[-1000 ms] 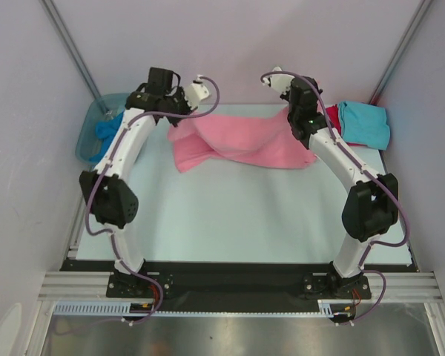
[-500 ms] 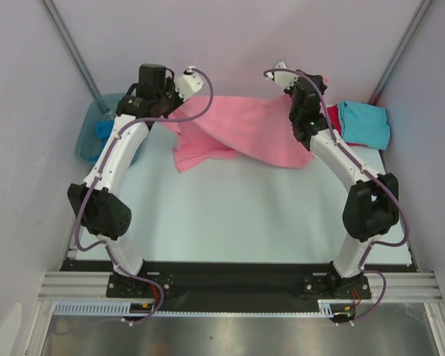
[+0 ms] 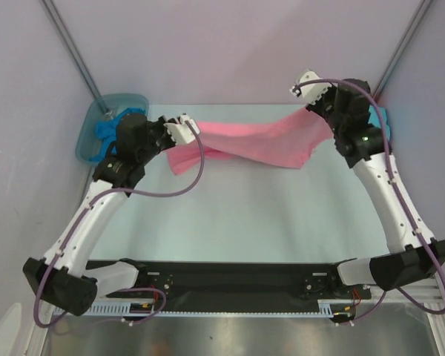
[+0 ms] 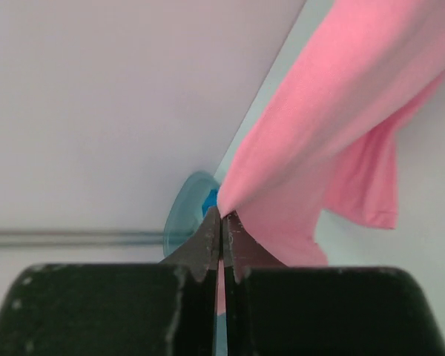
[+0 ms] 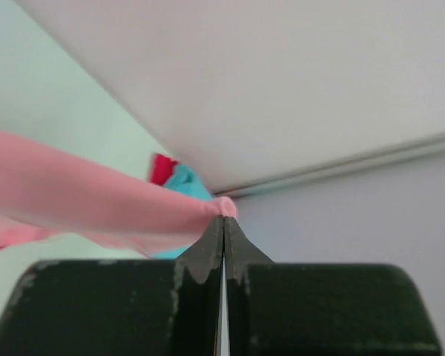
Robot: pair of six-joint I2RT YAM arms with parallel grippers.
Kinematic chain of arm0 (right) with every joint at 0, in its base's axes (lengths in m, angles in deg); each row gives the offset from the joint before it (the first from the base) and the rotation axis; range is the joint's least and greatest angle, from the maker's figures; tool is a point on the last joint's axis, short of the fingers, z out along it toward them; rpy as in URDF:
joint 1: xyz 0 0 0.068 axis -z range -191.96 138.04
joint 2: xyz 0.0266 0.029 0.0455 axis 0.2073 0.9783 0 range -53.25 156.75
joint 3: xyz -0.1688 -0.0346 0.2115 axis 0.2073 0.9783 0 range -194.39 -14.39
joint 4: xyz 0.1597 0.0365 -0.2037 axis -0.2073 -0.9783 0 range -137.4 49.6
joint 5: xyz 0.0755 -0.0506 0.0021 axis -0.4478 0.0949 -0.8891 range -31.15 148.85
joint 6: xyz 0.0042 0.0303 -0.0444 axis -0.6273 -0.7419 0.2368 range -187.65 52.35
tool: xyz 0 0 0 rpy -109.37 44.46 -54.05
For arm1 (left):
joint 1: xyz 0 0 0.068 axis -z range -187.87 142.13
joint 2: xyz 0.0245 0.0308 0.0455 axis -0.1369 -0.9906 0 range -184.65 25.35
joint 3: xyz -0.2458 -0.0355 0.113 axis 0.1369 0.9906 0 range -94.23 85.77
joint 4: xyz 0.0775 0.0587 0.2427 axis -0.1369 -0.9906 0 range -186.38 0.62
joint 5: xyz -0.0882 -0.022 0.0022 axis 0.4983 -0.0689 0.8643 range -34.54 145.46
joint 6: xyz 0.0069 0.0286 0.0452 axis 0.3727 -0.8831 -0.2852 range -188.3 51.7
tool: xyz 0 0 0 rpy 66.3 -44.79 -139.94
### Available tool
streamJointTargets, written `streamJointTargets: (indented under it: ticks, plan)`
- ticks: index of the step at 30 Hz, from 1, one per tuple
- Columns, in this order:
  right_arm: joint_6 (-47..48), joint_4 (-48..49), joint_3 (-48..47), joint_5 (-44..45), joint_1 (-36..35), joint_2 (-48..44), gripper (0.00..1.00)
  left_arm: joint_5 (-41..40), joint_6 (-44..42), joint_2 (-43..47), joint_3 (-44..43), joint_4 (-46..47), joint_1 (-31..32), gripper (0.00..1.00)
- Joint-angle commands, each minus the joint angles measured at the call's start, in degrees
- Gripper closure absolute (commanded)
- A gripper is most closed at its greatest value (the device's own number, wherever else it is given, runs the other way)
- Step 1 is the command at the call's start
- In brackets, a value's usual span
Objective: Fold and stack the t-shirts
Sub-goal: Flatten the tshirt out
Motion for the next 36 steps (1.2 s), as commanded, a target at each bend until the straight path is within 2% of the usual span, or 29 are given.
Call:
streamJointTargets:
  ticks: [1, 2, 4, 5, 6, 7, 8, 10, 14, 17, 22, 26, 30, 34, 36]
  plan:
    - [-7.55, -38.13, -11.29, -18.73, -0.34, 2.47, 1.0, 11.07, -4.54, 3.54, -5.26, -11.56, 1.17, 1.0]
    - [-8.95, -52.65, -17.59, -20.79, -0.25, 6.41, 1.0, 16.23, -4.71, 3.1, -7.54, -17.24, 1.17, 1.0]
    - [-9.76, -64.87, -20.37, -26.75, -0.07, 10.21, 1.0, 19.95, -6.13, 2.57, -13.18, -31.01, 1.26, 1.0]
    - [-14.11, -68.24, -17.59, -26.96, -0.07, 10.49, 1.0, 23.1, -6.73, 2.57, -15.54, -35.01, 1.26, 0.99]
    - [-14.5, -68.27, -15.04, -26.79, -0.07, 8.92, 1.0, 24.7, -8.74, 2.75, -16.44, -38.53, 1.26, 1.0]
    - [-12.42, -68.27, -12.06, -28.53, -0.16, 6.56, 1.0, 25.85, -9.63, 3.01, -17.23, -44.31, 1.26, 1.0]
    - [-7.61, -67.66, -9.77, -29.59, -0.34, 3.49, 1.0, 27.34, -10.86, 3.62, -18.19, -45.93, 1.26, 1.0]
    - [-7.21, -65.03, -6.93, -28.91, -0.78, -1.1, 1.0, 28.14, -10.86, 4.5, -19.08, -48.13, 1.17, 1.0]
    - [-7.56, -68.01, -10.8, -31.27, -0.16, 1.35, 1.0, 31.91, -13.59, 6.43, -20.22, -49.63, 1.17, 1.0]
    - [-6.94, -68.01, -8.96, -33.99, -0.95, -0.14, 1.0, 35.25, -15.96, 7.75, -19.88, -54.62, 1.17, 1.0]
    - [-6.6, -68.09, -2.11, -34.97, -3.49, -5.23, 1.0, 38.24, -17.37, 15.2, -11.98, -56.4, 1.17, 1.0]
    - [-10.97, -67.13, 7.89, -31.02, -11.22, -14.0, 1.0, 38.25, -19.48, 24.35, -1.97, -56.76, 2.49, 0.99]
    - [-17.82, -68.09, 12.31, -29.35, -18.34, -19.2, 1.0, 38.34, -17.47, 32.61, 3.14, -57.11, 3.98, 1.0]
    - [-25.74, -68.09, 10.65, -28.73, -24.23, -21.94, 1.0, 40.62, -14.48, 36.32, 2.63, -57.11, 4.77, 1.0]
    - [-27.25, -67.22, 8.29, -24.28, -26.17, -21.95, 1.0, 38.97, -15.0, 37.89, 2.71, -54.15, 4.77, 1.0]
